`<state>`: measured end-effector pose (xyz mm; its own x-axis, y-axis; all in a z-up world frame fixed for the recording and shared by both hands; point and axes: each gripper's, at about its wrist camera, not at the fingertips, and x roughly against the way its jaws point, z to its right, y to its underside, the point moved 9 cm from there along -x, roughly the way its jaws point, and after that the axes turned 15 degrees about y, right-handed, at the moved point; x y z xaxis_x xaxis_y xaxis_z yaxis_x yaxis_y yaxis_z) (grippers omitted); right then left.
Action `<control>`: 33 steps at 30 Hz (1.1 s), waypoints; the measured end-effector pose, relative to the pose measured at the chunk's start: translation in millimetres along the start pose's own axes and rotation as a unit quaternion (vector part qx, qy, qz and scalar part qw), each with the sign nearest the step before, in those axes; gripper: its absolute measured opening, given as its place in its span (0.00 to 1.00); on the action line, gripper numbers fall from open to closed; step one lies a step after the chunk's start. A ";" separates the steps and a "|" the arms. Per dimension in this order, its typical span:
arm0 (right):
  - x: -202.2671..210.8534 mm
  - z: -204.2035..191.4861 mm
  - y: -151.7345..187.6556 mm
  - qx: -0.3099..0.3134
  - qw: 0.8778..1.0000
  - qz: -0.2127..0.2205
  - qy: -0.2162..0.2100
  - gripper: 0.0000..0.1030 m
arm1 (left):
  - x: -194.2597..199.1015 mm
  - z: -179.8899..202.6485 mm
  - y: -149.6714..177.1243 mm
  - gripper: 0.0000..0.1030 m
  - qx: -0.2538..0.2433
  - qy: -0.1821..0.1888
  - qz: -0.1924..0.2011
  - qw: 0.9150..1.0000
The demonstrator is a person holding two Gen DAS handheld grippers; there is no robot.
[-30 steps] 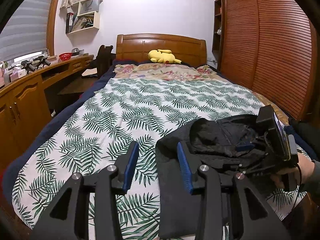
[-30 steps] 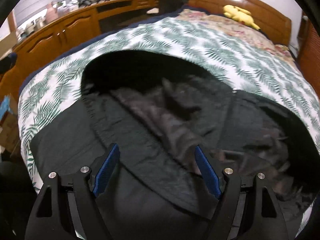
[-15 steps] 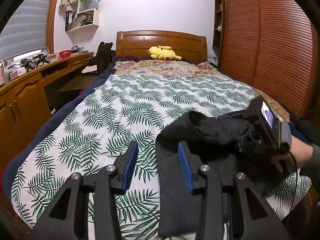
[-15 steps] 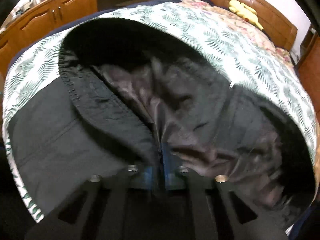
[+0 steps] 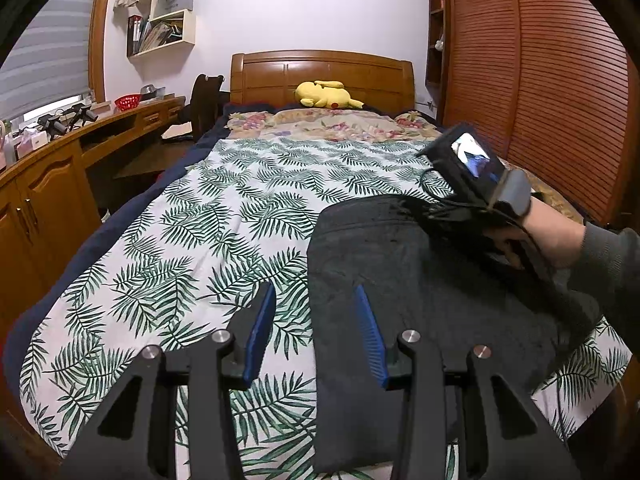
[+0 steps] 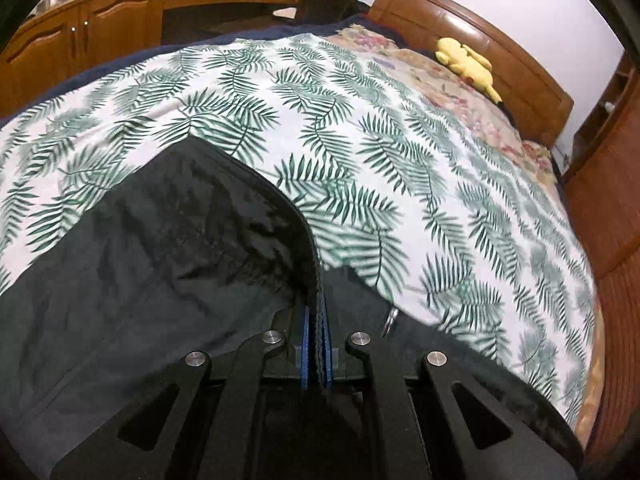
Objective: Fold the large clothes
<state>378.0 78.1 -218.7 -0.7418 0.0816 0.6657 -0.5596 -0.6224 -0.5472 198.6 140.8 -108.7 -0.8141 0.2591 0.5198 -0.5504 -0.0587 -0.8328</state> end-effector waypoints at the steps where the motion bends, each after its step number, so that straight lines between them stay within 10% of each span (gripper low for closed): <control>1: -1.9 1.3 -3.8 -0.006 1.000 0.001 0.003 0.02 | -1.8 0.8 -0.8 0.39 0.000 0.000 0.000 1.000; 8: 12.1 34.6 -9.9 -0.065 0.998 0.018 0.011 0.45 | -12.6 12.8 -3.6 0.39 -0.003 0.014 -0.005 1.000; 23: 12.6 183.7 150.7 -0.145 0.982 -0.084 0.086 0.46 | -44.0 58.3 9.0 0.39 -0.020 0.041 -0.030 0.999; 33: -6.5 207.9 249.4 -0.233 0.958 -0.165 0.039 0.45 | -69.4 87.1 21.3 0.39 -0.036 0.054 -0.059 0.996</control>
<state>320.1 -239.5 -254.0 -0.5116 0.2840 0.8109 -0.8588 -0.1398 -0.4928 227.2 37.6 -145.9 -0.7182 0.3628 0.5938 -0.6228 0.0457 -0.7811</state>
